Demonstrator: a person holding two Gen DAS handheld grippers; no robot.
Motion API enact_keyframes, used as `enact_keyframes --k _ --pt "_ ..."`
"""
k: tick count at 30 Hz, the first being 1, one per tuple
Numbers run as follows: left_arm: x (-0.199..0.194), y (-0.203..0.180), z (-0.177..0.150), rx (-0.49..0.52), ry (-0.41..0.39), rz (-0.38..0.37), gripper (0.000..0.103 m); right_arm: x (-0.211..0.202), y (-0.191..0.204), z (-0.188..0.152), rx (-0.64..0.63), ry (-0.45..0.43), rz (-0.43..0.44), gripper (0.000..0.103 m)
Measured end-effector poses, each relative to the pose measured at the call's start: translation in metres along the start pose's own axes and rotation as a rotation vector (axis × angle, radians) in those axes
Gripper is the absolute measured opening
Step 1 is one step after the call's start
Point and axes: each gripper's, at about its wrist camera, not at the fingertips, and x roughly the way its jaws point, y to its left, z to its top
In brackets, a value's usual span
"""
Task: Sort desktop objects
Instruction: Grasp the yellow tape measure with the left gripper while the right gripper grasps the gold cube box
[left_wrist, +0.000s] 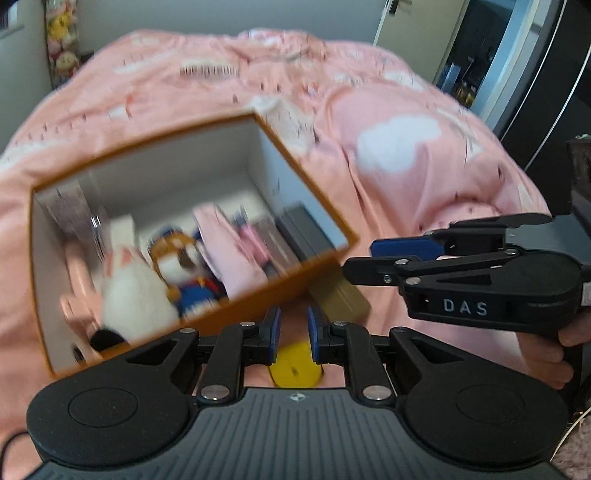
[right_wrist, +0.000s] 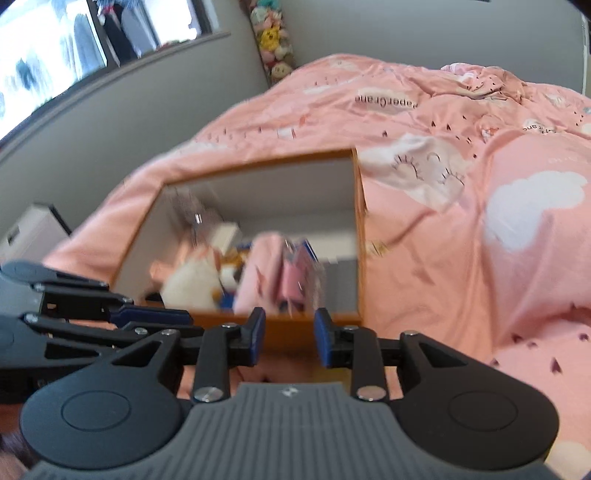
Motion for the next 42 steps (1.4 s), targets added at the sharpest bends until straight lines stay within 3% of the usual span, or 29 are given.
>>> enact_keyframes --k 6,13,15,17,20,30,33,37,42 --pt "0.033 0.005 -0.02 -0.063 0.125 0.016 0.019 0.008 -0.005 -0.026 -0.079 0.088 -0.084 0.04" --pt "0.063 0.02 -0.035 -0.153 0.161 0.053 0.038 0.03 -0.008 -0.045 -0.185 0.125 -0.231 0.056" --pt "0.07 0.023 -0.038 -0.174 0.176 0.057 0.04 0.034 -0.011 -0.047 -0.178 0.132 -0.225 0.057" --pt "0.076 0.024 -0.042 -0.181 0.179 0.052 0.05 0.039 -0.013 -0.048 -0.175 0.142 -0.229 0.057" --pt "0.083 0.025 -0.045 -0.193 0.189 0.043 0.051 0.046 -0.015 -0.052 -0.165 0.16 -0.222 0.062" --pt "0.098 0.044 -0.054 -0.304 0.208 0.0 0.052 0.064 -0.024 -0.057 -0.112 0.216 -0.166 0.063" --pt "0.102 0.05 -0.055 -0.342 0.205 -0.021 0.056 0.067 -0.026 -0.057 -0.095 0.225 -0.152 0.063" --pt "0.111 0.051 -0.056 -0.351 0.224 -0.054 0.07 0.071 -0.025 -0.057 -0.096 0.232 -0.138 0.062" --pt "0.115 0.051 -0.057 -0.35 0.225 -0.061 0.071 0.07 -0.023 -0.056 -0.106 0.233 -0.142 0.062"
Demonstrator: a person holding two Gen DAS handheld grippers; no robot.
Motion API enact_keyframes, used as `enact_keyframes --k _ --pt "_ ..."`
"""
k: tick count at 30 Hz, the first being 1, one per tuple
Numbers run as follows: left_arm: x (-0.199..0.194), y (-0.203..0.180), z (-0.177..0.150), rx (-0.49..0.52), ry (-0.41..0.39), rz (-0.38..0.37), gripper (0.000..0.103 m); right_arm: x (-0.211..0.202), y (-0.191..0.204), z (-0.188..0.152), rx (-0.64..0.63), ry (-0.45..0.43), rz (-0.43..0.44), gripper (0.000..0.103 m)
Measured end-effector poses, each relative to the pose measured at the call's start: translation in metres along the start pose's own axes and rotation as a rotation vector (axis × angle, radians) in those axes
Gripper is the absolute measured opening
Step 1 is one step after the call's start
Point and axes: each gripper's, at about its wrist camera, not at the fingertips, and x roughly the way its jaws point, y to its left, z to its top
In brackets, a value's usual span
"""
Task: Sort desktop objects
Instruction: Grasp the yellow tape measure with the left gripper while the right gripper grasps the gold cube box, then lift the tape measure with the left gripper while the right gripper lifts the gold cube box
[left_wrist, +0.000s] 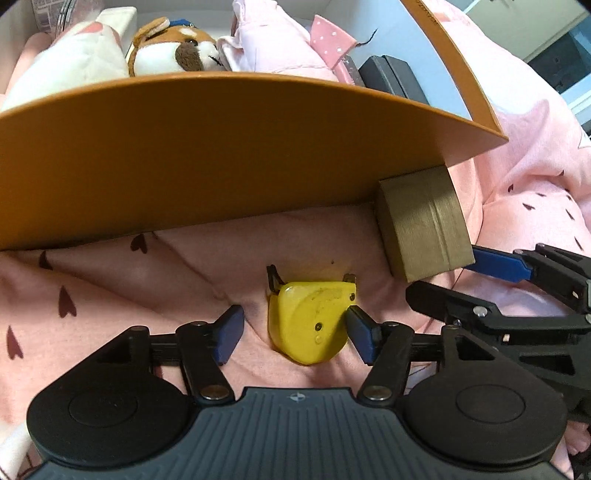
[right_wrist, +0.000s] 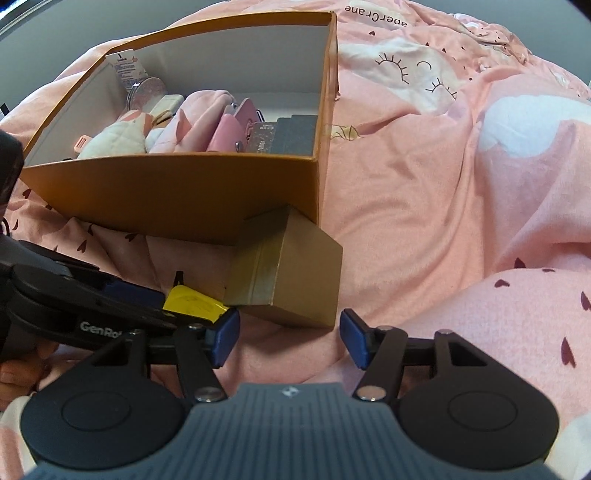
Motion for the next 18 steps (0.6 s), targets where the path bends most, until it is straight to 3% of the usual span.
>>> enact_keyframes --k 4,6,8,13,18 --pt "0.0 -0.002 -0.001 0.022 -0.008 -0.03 0.057 -0.004 0.001 0.002 -0.019 -0.003 -0.004 0.063" --pt "-0.003 -0.002 -0.003 0.029 -0.018 -0.036 0.055 -0.007 0.0 0.002 -0.018 -0.01 0.006 0.065" --pt "-0.009 0.0 -0.005 0.024 -0.037 -0.047 0.042 -0.01 -0.003 0.003 -0.006 -0.018 0.017 0.066" --pt "-0.021 0.003 -0.011 0.036 -0.063 -0.07 0.037 -0.02 -0.013 0.005 0.055 -0.053 0.062 0.066" --pt "-0.025 -0.004 -0.014 0.097 -0.052 -0.085 0.032 -0.018 -0.008 0.012 0.033 -0.072 0.076 0.066"
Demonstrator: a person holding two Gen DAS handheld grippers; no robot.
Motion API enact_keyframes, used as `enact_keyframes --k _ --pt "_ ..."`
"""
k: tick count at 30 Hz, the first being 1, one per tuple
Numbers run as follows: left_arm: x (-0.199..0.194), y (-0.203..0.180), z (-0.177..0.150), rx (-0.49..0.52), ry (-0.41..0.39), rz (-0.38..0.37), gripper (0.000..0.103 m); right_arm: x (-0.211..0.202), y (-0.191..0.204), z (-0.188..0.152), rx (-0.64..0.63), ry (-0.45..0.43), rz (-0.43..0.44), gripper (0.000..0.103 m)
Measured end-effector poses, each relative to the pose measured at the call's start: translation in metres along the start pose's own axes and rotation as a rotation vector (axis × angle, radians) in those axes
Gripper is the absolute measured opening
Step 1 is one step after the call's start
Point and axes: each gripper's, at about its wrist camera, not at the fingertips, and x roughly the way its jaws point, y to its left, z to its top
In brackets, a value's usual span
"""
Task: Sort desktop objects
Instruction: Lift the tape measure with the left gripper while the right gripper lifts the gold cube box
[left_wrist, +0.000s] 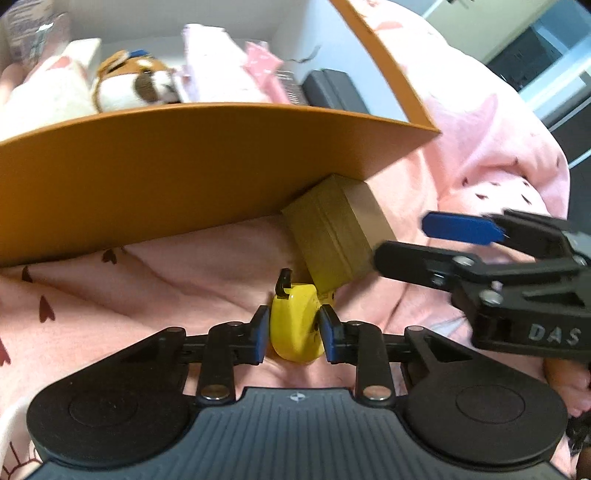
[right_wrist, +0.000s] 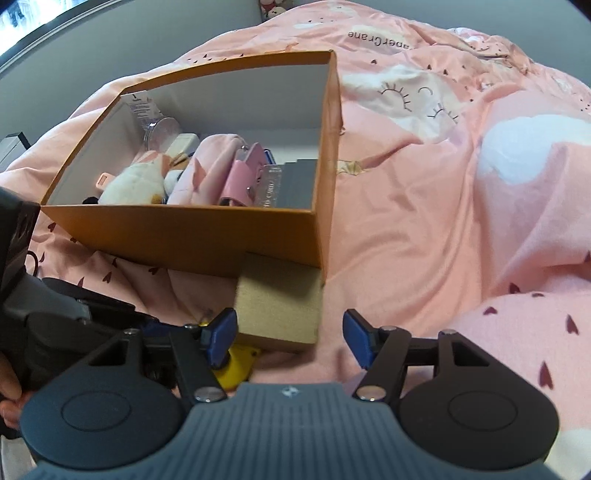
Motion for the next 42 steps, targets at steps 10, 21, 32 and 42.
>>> enact_keyframes --k 10,21,32,42 --pt "-0.003 -0.004 -0.003 -0.008 0.012 0.002 0.032 0.028 -0.019 0.004 0.168 0.065 0.089 0.068" --pt "-0.033 -0.011 -0.001 0.008 0.021 0.221 0.031 0.022 -0.008 -0.001 0.114 0.08 0.074 0.061" --pt "-0.009 -0.007 0.004 -0.026 0.019 0.203 0.031 0.032 -0.002 -0.002 0.058 0.115 0.058 0.063" --pt "-0.005 -0.006 0.004 -0.048 0.011 0.173 0.031 0.035 -0.013 -0.002 0.139 0.115 0.115 0.063"
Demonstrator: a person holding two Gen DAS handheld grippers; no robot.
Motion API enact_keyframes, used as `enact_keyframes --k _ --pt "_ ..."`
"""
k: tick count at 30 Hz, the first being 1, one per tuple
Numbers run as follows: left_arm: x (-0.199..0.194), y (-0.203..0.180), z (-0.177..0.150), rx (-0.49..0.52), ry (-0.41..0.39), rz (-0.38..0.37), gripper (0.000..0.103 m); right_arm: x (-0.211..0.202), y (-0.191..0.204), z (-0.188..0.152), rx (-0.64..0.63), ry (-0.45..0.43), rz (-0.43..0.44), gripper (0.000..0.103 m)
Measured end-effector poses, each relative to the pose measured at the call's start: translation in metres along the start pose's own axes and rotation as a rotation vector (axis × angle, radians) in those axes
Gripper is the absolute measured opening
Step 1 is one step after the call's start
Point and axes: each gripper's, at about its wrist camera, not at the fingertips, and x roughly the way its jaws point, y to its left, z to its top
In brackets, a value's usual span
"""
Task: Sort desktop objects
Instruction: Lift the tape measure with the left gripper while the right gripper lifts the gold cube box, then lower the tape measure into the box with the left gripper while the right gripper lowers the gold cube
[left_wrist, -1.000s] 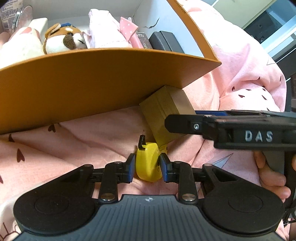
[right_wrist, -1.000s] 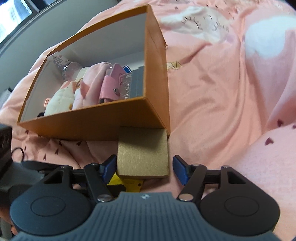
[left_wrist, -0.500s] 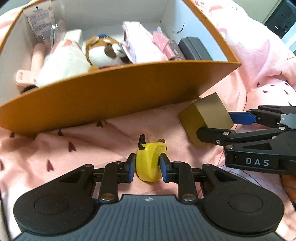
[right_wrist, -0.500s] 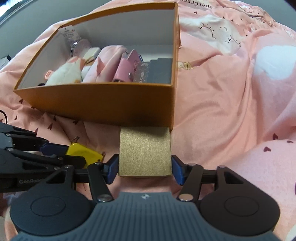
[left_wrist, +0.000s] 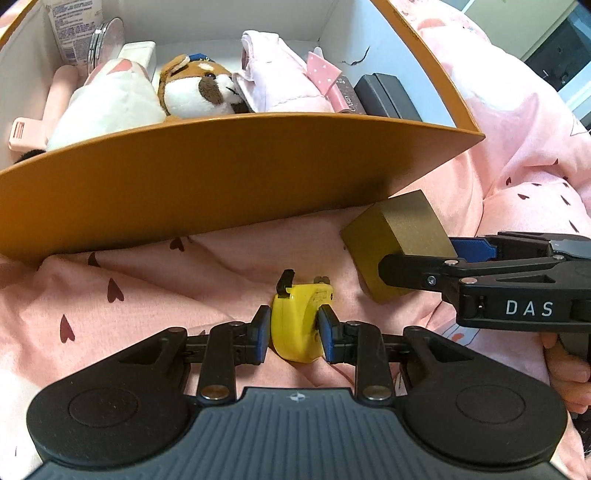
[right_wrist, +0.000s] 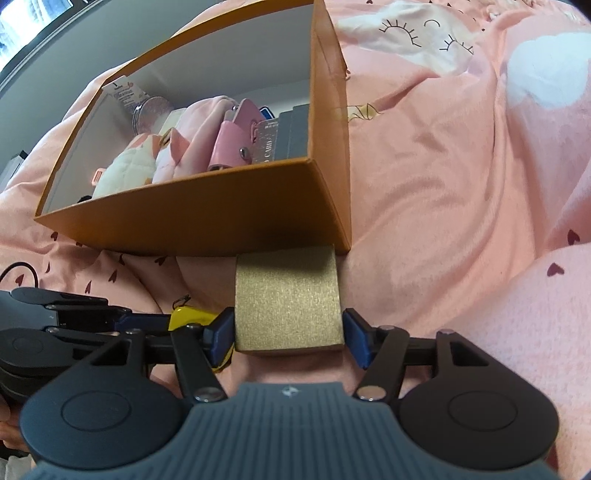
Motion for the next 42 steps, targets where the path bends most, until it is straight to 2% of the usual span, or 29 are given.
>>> enact_keyframes --k 3,5,14,21,27,31,35,42 --pt "0.003 -0.011 0.002 -0.004 -0.011 0.003 0.03 -0.002 0.0 0.0 -0.005 -0.005 0.003 0.063" --pt "-0.004 -0.008 0.002 -0.013 -0.011 -0.006 0.027 -0.005 0.001 -0.001 -0.009 -0.01 0.003 0.063" --pt "-0.039 -0.018 0.01 0.025 -0.059 -0.005 0.026 -0.037 0.018 -0.004 -0.083 -0.064 0.008 0.062" --pt "-0.078 -0.007 0.018 0.022 -0.095 -0.105 0.026 -0.067 0.035 0.001 -0.151 -0.128 0.054 0.062" --pt "-0.114 0.0 0.028 -0.008 -0.17 -0.184 0.025 -0.092 0.044 0.01 -0.181 -0.192 0.097 0.062" --pt "-0.125 0.006 0.037 -0.038 -0.218 -0.204 0.025 -0.102 0.043 0.025 -0.189 -0.232 0.118 0.062" --pt "-0.128 0.017 0.049 -0.074 -0.272 -0.187 0.025 -0.103 0.041 0.044 -0.182 -0.26 0.139 0.062" --pt "-0.124 0.041 0.079 -0.126 -0.326 -0.148 0.025 -0.082 0.047 0.089 -0.203 -0.274 0.135 0.062"
